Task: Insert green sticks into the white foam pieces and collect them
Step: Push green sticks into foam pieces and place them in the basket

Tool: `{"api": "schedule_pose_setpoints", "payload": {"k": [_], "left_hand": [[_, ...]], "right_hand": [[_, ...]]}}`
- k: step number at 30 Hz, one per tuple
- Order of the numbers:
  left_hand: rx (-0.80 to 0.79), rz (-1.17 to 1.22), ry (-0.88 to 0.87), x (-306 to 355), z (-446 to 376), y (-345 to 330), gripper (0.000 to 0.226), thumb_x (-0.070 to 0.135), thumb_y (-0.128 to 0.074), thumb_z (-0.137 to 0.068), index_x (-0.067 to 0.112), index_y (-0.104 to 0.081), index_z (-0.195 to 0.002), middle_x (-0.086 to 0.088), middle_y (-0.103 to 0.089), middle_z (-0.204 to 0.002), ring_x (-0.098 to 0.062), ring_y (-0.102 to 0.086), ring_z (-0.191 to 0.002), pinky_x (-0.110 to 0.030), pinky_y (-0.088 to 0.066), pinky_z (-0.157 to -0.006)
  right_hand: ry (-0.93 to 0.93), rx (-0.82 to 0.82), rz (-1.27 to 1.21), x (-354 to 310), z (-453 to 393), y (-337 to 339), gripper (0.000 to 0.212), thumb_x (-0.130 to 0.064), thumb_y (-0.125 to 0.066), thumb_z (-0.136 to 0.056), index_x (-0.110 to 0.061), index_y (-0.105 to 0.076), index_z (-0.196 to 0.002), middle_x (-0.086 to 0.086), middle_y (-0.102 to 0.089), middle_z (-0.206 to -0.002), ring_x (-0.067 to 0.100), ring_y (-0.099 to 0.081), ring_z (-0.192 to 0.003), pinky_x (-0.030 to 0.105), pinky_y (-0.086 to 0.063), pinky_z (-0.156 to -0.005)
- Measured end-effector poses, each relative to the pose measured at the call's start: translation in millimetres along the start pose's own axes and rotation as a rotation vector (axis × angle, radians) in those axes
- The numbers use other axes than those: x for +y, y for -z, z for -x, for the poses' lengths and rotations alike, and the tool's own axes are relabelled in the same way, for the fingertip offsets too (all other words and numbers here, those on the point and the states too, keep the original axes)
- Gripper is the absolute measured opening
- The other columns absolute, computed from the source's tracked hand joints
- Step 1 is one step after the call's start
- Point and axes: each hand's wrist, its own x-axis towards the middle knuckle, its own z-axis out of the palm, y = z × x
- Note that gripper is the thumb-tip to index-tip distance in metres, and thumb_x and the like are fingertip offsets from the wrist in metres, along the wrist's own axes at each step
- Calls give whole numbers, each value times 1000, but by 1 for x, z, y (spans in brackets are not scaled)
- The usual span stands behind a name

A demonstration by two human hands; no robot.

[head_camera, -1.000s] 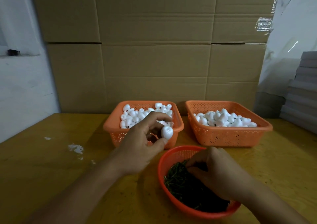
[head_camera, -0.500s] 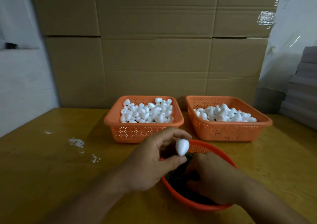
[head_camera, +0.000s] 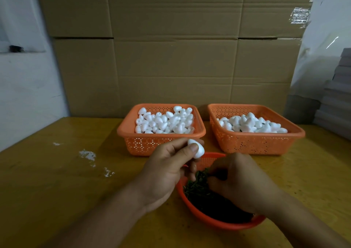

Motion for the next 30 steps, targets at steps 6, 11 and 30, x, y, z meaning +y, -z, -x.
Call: {"api": "schedule_pose_setpoints", "payload": {"k": [6, 11, 30], "left_hand": [[36, 156, 100, 7, -1, 0, 19, 25, -61, -87, 8, -67, -91, -11, -60, -77, -16, -55, -63, -26, -44, -51], [71, 180, 183, 8, 0, 2, 24, 32, -66, -83, 9, -66, -90, -7, -61, -73, -13, -55, -58, -23, -42, -48], [68, 134, 224, 9, 2, -1, 42, 49, -73, -71, 13, -66, -91, -3, -60, -68, -11, -52, -53, -19, -37, -42]], "right_hand": [[14, 134, -404, -6, 3, 7, 13, -19, -85, -78, -21, -76, -68, -7, -72, -64, 2, -62, -50, 22, -49, -47], [72, 217, -514, -9, 5, 8, 15, -18, -84, -79, -21, -75, -68, -6, -69, -59, 0, -57, -46, 11, -39, -45], [231, 299, -235, -24, 14, 9, 15, -10, -76, -82, -24, -81, -83, -9, -70, -68, 7, -64, -60, 24, -46, -50]]}}
